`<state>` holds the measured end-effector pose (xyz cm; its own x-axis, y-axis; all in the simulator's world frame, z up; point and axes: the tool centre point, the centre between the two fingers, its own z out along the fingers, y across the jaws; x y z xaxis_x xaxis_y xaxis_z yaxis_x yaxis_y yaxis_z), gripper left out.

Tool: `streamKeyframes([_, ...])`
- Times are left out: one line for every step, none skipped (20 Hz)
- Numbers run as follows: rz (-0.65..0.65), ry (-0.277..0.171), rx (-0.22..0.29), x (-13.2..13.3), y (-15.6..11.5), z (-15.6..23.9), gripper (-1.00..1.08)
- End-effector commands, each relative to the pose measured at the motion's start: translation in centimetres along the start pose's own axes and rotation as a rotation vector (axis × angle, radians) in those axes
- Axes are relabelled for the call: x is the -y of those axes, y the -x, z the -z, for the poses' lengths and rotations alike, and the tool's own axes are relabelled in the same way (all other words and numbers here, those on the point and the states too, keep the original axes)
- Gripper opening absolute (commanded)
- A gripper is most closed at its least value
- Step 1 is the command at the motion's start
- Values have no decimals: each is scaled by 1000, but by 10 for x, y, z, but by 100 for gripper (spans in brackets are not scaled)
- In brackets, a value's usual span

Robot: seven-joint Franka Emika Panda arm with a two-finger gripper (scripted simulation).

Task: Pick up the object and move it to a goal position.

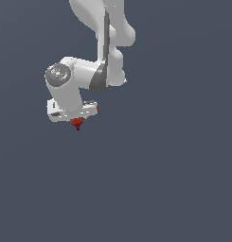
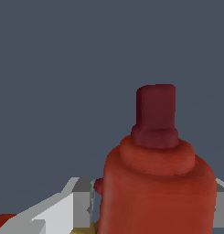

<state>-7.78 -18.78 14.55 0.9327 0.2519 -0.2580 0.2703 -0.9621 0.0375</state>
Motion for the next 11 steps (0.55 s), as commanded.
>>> streamKeyframes([2,2,-2,-19,7,9,-100])
streamKeyframes([2,2,-2,-25,10,11,-100])
streamKeyframes([2,2,-2,-31,12,13,-100])
streamKeyframes([2,2,-2,-35,13,15,-100])
streamKeyframes([2,2,-2,-39,15,17,-100])
streamKeyframes([2,2,-2,-42,16,18,-100])
streamKeyframes([2,2,-2,-44,16,19,-100])
streamKeyframes([2,2,-2,-46,17,19,-100])
streamKeyframes([2,2,-2,-47,17,20,-100])
streamKeyframes([2,2,-2,-47,16,20,-100])
streamKeyframes([3,3,-3,-47,16,20,-100])
